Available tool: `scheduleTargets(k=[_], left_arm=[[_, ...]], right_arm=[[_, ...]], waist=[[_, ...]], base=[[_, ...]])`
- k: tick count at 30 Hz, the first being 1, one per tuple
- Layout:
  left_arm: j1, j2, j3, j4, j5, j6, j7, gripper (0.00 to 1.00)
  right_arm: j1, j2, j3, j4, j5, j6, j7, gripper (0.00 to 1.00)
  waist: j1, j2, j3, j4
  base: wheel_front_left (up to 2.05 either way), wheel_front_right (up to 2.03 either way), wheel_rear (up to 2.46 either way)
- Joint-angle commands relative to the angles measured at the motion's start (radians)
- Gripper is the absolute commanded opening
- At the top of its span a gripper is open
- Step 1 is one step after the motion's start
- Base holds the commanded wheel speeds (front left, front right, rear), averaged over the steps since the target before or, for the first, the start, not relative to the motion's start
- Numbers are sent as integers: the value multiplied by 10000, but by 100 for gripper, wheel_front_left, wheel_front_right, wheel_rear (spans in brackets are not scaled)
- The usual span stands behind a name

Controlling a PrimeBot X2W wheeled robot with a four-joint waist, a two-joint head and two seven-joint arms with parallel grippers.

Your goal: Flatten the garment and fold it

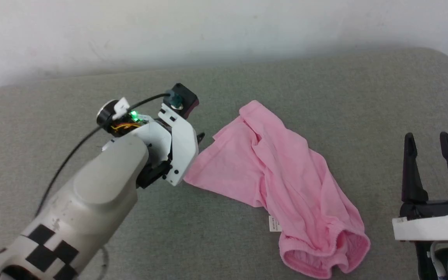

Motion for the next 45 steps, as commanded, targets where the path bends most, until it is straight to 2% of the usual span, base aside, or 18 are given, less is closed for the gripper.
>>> scheduleTargets(k=[1,6,10,13,17,18,19,20,22,26,29,34,38,39,40,43,45], left_arm=[[-377,285,-650,-65,-625,-62,539,100],[-1200,995,-2659,-176,-2060,-63,1798,100],[-1640,1229,-3864,-35,-2797,-64,2313,100],[-1623,1267,-4298,-23,-3030,-64,2731,100],[-1404,1305,-4420,-173,-3047,-64,3009,100],[-1353,1309,-4426,-243,-2992,-64,3018,36],[-1353,1309,-4426,-243,-2992,-64,3018,36],[-1339,1334,-4428,-321,-2896,-64,2966,0],[-1375,1437,-4431,-544,-2815,-64,2741,0],[-1648,1893,-4433,-661,-3280,-65,1623,0],[-1593,2526,-4428,-560,-3653,-65,1050,0],[-1102,3510,-4411,56,-4066,-65,682,0],[-548,3620,-4291,542,-4407,61,315,0],[-433,3568,-4224,577,-4464,130,96,41],[-318,3497,-4102,594,-4561,225,-194,100],[-102,3345,-3766,487,-4550,473,-1432,100],[-49,3250,-3514,366,-4253,961,-2624,100]], right_arm=[[-189,22,39,9,44,-19,-46,100],[-469,22,135,12,99,-19,-46,100],[-674,22,192,32,160,-19,-46,100],[-782,22,205,64,201,-19,-46,100],[-797,22,113,99,235,-19,-46,100],[-779,22,88,117,234,-19,-46,100],[-779,22,88,117,234,-19,-46,100],[-764,22,74,133,228,-19,-46,100],[-730,22,43,158,202,-19,-46,100],[-641,22,-61,175,158,-19,-46,100],[-556,22,-75,175,139,-19,-46,100],[-359,22,-183,185,98,-19,-46,100],[-320,22,-150,234,-77,-19,-46,100],[-350,22,-153,215,-163,-19,-46,100],[-404,22,-147,179,-278,-19,-46,100],[-730,22,-139,-36,-814,-19,-46,100],[-1049,22,-132,-227,-1231,-19,-46,100]], waist=[[-1,0,357,-305],[-1,0,825,-605],[-1,0,1172,-793],[-1,0,1327,-886],[-1,0,1389,-816],[-1,0,1371,-752],[-1,0,1371,-752],[-1,0,1340,-679],[-1,0,1238,-499],[-1,0,981,-105],[-1,0,808,88],[-1,0,635,426],[-1,0,460,635],[-1,0,394,681],[-1,0,325,726],[-1,0,108,843],[-1,0,-46,929]], base=[[0,0,0],[0,0,0],[0,0,0],[0,0,0],[0,0,0],[0,0,0],[0,0,0],[0,0,0],[0,0,0],[0,0,0],[0,0,0],[0,0,0],[0,0,0],[0,0,0],[0,0,0],[0,0,0],[0,0,0]])
